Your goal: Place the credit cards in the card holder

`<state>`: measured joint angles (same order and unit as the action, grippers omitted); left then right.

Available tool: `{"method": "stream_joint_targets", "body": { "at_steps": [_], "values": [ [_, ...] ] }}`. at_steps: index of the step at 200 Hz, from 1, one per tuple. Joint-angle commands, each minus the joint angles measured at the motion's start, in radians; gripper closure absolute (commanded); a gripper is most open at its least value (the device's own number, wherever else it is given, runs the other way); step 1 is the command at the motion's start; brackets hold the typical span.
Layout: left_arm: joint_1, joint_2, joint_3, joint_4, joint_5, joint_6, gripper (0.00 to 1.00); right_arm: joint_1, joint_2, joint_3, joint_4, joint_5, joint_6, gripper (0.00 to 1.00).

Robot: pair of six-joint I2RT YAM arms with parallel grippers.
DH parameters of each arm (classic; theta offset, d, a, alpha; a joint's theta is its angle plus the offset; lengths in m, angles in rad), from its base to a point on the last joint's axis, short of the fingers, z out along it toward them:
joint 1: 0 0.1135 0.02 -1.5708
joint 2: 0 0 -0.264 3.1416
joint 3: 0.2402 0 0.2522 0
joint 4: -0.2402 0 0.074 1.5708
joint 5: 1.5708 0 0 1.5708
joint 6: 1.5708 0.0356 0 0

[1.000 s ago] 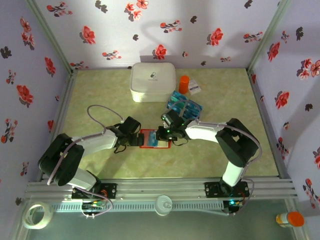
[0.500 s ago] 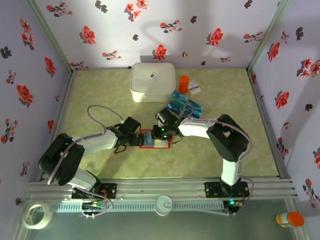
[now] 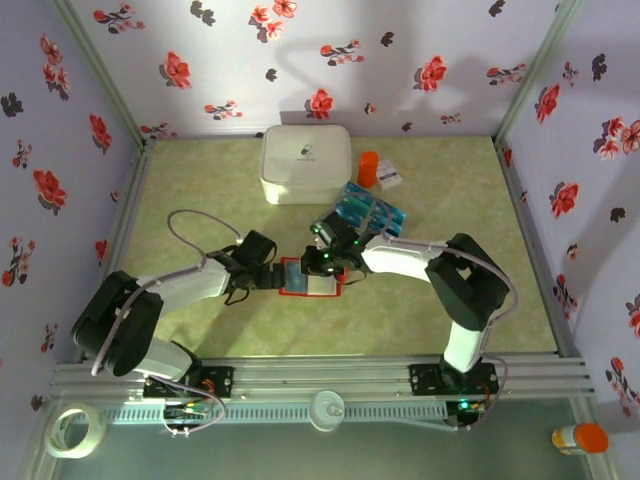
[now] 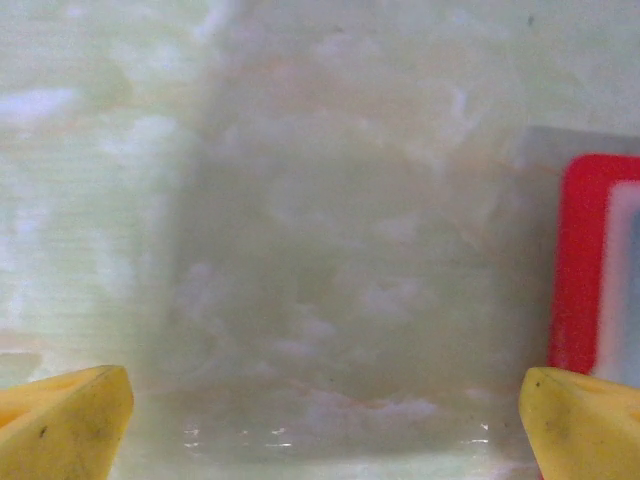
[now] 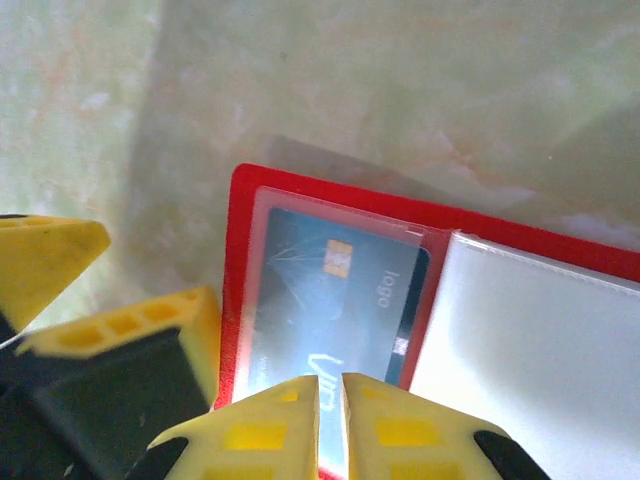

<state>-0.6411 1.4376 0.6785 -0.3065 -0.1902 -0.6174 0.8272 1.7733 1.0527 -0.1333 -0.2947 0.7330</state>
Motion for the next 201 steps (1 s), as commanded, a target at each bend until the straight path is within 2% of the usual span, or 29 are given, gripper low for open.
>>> {"method": "stream_joint_targets", "body": {
  "at_steps": [1, 201],
  "values": [
    [0.028, -0.024, 0.013, -0.028, 0.016, 0.016, 0.00, 0.002, -0.032, -0.016, -0.050, 0.049, -0.016, 0.86],
    [0.043, 0.047, -0.019, 0.040, 0.049, 0.016, 0.00, 0.035, 0.119, 0.039, -0.059, 0.042, -0.019, 0.89]
  ]
}}
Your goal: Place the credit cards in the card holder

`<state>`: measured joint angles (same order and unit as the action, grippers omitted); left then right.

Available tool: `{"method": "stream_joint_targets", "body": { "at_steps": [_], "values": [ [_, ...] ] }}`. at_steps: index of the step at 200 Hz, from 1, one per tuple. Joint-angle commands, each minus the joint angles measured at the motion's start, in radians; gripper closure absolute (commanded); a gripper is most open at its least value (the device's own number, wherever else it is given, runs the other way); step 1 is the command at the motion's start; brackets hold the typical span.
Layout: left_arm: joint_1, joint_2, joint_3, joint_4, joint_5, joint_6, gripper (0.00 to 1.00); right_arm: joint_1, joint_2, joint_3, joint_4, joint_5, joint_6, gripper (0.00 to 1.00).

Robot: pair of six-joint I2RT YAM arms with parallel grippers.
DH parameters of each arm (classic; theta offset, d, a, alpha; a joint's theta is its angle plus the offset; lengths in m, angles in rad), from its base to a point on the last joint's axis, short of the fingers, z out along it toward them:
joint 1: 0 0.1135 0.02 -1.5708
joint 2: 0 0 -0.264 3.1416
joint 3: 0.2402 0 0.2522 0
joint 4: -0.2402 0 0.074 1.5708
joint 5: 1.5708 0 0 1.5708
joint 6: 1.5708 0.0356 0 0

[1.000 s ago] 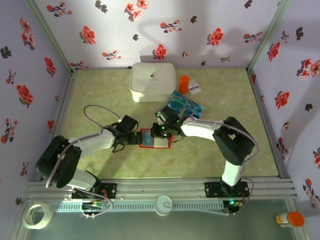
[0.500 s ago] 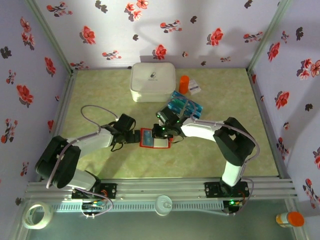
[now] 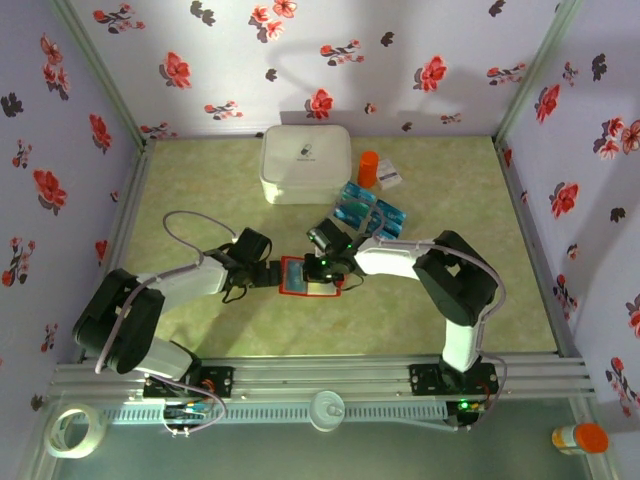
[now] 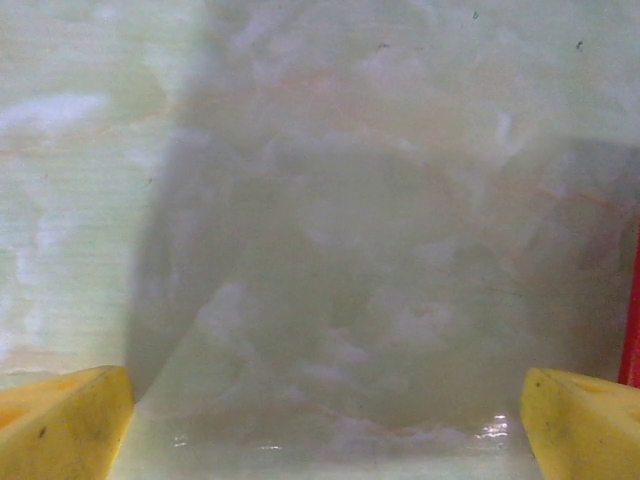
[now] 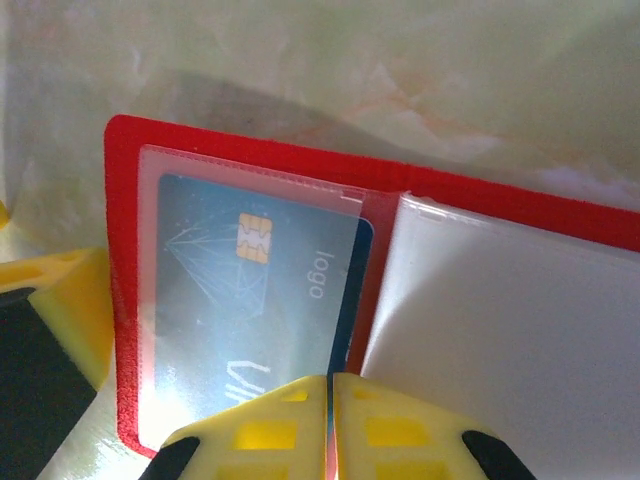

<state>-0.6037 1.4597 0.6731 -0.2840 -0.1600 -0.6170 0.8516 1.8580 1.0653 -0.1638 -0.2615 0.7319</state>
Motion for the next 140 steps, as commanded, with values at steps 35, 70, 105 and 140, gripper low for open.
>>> {"method": "stream_joint_targets", "body": {
  "at_steps": [35, 70, 105, 140],
  "values": [
    [0.005, 0.034, -0.021, 0.026, 0.022, 0.016, 0.00, 0.016, 0.056, 0.047, -0.031, -0.014, -0.016, 0.89],
    [0.005, 0.038, -0.024, 0.032, 0.024, 0.016, 0.00, 0.016, 0.073, 0.051, -0.024, -0.025, -0.011, 0.89],
    [0.004, 0.041, -0.023, 0.033, 0.025, 0.016, 0.00, 0.017, 0.069, 0.051, -0.021, -0.025, -0.011, 0.89],
    [0.004, 0.039, -0.021, 0.032, 0.026, 0.016, 0.00, 0.016, 0.071, 0.068, -0.038, -0.026, -0.021, 0.88]
  ]
}}
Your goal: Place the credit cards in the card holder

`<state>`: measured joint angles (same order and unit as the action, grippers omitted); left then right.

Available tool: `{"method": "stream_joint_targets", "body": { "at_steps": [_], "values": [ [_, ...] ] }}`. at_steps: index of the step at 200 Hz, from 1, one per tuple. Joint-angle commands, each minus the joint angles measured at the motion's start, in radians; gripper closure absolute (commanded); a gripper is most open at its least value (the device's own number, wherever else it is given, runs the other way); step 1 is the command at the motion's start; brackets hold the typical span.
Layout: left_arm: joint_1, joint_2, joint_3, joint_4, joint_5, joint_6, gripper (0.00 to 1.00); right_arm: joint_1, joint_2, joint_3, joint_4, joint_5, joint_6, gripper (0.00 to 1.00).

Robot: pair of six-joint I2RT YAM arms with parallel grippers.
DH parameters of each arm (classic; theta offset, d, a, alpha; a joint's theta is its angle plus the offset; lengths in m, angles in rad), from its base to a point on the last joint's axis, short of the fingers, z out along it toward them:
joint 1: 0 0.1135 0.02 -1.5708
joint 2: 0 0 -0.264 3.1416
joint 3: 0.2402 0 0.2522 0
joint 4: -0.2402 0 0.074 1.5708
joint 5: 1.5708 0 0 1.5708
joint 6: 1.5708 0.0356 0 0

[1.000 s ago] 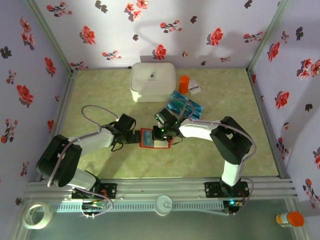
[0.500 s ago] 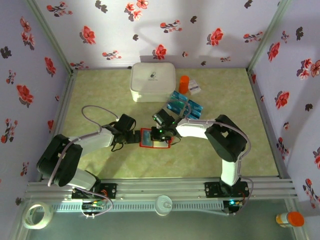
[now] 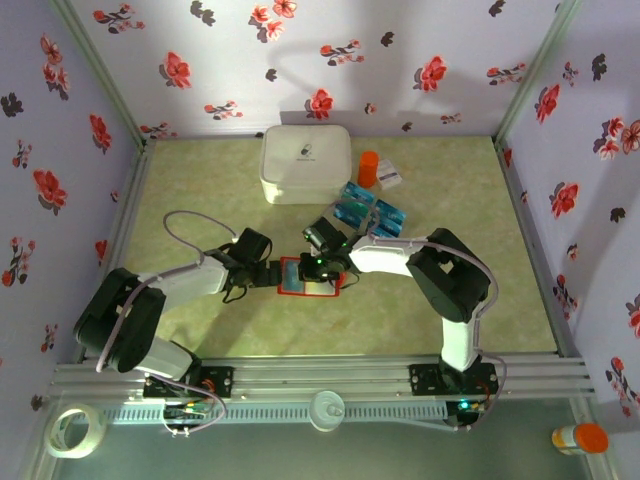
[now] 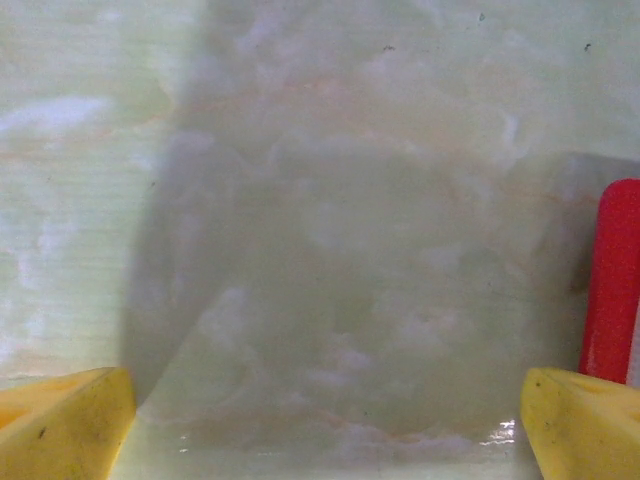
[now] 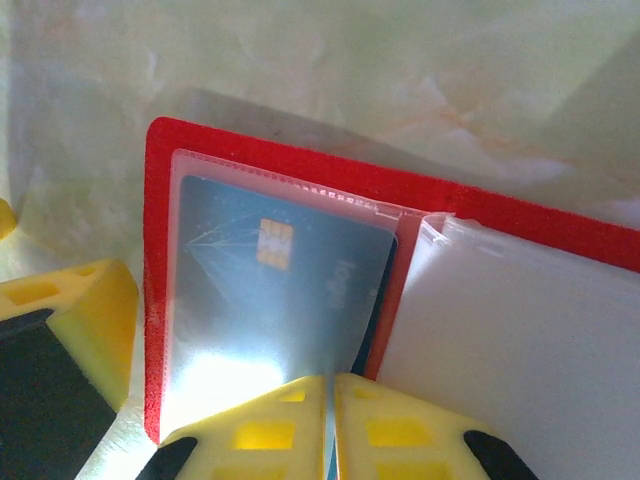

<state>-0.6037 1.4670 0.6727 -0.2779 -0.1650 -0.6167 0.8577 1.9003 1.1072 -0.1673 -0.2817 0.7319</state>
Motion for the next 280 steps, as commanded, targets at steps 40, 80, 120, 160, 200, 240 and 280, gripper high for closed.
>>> {"method": "stream_joint_targets", "body": {
  "at_steps": [40, 80, 120, 160, 200, 240, 280],
  "values": [
    [0.003, 0.007, -0.014, 0.005, 0.026, 0.019, 0.00, 0.000, -0.039, 0.015, -0.066, 0.012, -0.044, 0.87],
    [0.024, -0.037, -0.009, -0.023, 0.007, 0.022, 0.00, -0.026, -0.128, -0.015, -0.091, 0.033, -0.061, 0.84],
    [0.033, -0.102, 0.028, -0.067, 0.004, 0.008, 0.00, -0.075, -0.237, -0.101, -0.106, 0.055, -0.078, 0.84],
    [0.018, -0.168, 0.061, -0.097, 0.019, -0.034, 0.00, -0.146, -0.309, -0.175, -0.081, 0.059, -0.096, 0.84],
    [-0.067, -0.227, 0.094, -0.090, 0.056, -0.097, 0.00, -0.184, -0.351, -0.227, -0.040, 0.046, -0.077, 0.84],
    [-0.155, -0.192, 0.096, -0.009, 0.065, -0.164, 0.00, -0.187, -0.324, -0.237, -0.028, 0.018, -0.083, 0.84],
    [-0.201, -0.088, 0.121, 0.000, 0.073, -0.141, 0.00, -0.188, -0.250, -0.214, 0.016, -0.027, -0.053, 0.84]
  ]
}}
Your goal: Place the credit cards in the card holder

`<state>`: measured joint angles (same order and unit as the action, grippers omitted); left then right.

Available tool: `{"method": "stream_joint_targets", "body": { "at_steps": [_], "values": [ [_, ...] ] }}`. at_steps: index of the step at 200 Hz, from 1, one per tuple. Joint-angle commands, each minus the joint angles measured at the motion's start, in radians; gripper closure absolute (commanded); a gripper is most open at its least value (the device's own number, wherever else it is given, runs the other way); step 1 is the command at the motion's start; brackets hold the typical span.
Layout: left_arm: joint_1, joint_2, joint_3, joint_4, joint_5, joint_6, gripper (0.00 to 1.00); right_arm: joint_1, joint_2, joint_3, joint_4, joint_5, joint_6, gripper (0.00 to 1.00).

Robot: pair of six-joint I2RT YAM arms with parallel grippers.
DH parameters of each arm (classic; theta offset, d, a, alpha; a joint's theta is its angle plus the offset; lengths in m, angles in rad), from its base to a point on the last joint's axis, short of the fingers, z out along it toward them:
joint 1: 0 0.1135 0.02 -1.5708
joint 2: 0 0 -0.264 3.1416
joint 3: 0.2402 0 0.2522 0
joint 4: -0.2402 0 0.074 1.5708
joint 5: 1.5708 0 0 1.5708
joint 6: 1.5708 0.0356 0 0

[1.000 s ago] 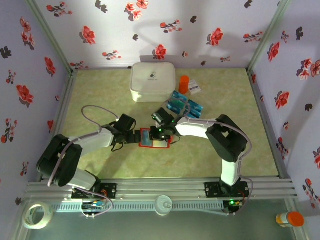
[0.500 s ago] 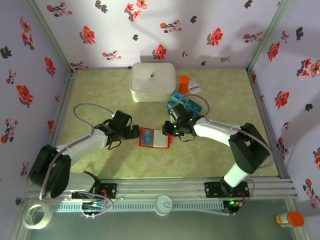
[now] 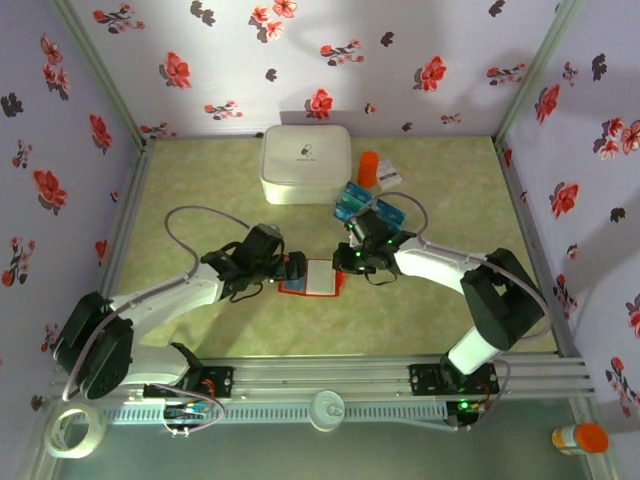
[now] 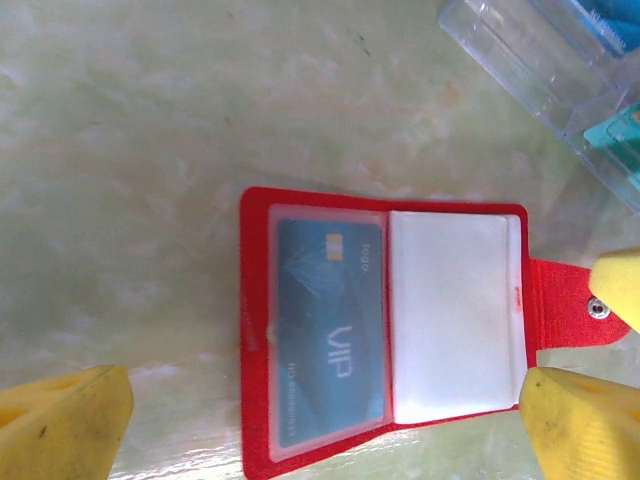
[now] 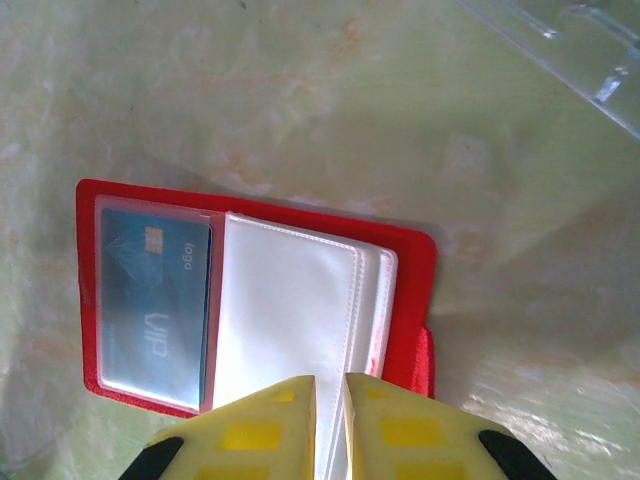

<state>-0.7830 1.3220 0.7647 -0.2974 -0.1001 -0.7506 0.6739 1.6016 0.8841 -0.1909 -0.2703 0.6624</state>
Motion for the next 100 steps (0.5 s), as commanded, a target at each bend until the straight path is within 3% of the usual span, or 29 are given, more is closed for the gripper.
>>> {"method": "stream_joint_targets", "body": {
  "at_steps": [1, 100],
  "values": [
    [-0.023, 0.060, 0.029, 0.019, 0.008, -0.006, 0.00, -0.004, 0.050, 0.010, 0.041, -0.039, 0.017, 0.84],
    [-0.032, 0.172, -0.013, 0.092, -0.002, 0.009, 0.00, 0.035, 0.087, 0.087, -0.008, -0.004, 0.014, 0.85]
  ]
}}
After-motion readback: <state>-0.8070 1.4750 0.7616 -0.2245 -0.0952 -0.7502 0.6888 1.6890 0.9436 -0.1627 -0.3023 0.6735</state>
